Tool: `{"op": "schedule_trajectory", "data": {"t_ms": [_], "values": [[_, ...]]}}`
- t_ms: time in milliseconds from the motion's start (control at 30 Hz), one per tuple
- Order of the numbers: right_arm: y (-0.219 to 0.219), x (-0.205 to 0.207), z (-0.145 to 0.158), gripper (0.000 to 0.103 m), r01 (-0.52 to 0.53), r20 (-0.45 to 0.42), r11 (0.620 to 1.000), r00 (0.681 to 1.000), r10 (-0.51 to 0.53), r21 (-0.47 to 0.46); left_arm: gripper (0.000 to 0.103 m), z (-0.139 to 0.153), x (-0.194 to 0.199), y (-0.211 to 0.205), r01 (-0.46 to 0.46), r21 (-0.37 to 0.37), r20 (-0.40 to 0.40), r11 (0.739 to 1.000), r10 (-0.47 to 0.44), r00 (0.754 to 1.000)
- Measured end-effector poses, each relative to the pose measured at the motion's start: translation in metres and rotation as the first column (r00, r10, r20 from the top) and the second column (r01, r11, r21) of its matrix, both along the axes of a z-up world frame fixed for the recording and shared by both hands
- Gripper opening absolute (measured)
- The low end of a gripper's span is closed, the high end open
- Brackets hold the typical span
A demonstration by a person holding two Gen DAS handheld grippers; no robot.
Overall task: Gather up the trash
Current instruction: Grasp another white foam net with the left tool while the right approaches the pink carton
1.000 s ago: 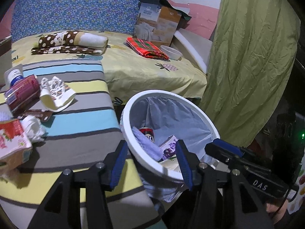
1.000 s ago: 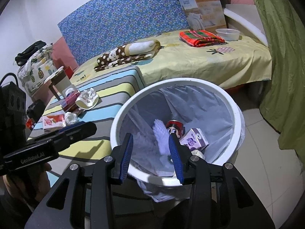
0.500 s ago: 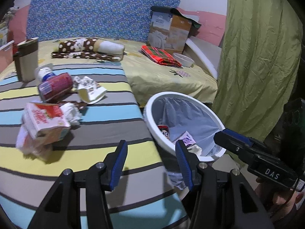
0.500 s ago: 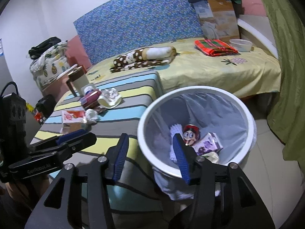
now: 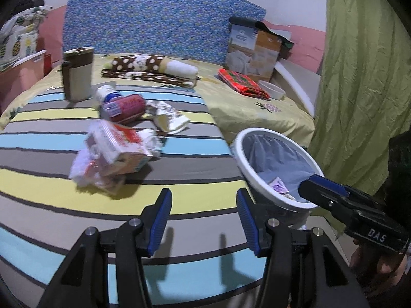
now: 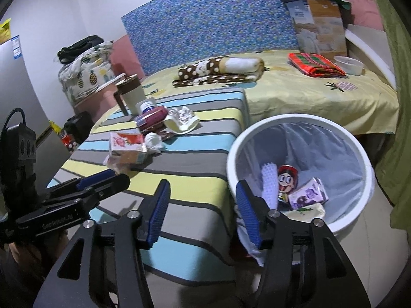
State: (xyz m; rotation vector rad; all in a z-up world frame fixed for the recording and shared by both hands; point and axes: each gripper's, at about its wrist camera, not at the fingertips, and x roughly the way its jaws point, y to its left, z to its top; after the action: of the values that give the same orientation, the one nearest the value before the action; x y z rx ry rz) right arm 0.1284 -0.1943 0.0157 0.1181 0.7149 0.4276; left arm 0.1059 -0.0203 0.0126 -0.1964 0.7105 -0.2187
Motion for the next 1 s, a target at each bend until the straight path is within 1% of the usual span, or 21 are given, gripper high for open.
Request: {"op": "schedule_trajectory", "data": {"t_ms": [267,600,833,1000], "values": [[0.017,0.003,-0.002,0.057,-0.039,-0.009,0.999,0.999,0.038,-0.013,0.054,0.001,-0.002,0.043,-0.119,-0.010,0.010,0.993,0.119,0.993],[0.029,0.008,-0.002,0.057,-0.059,-0.016,0.998,0.998,0.059,-0.027,0.054,-0.003,0.015,0.081,-0.202,-0.039,-0.001,0.979,0.202,0.979],[0.039,0.013,-0.004,0.057,-0.082,-0.025,0.996,0.996,0.081,-0.039,0.054,-0.007,0.022,0.110,-0.273,-0.050,-0.007,0.961,0.273,0.962],[0.046,0.017,-0.006,0.057,-0.100,-0.032,0.994,0.995,0.098,-0.043,0.054,-0.013,0.033,0.125,-0.331,-0.024,-0.023,0.943,0.331,0.943]]}}
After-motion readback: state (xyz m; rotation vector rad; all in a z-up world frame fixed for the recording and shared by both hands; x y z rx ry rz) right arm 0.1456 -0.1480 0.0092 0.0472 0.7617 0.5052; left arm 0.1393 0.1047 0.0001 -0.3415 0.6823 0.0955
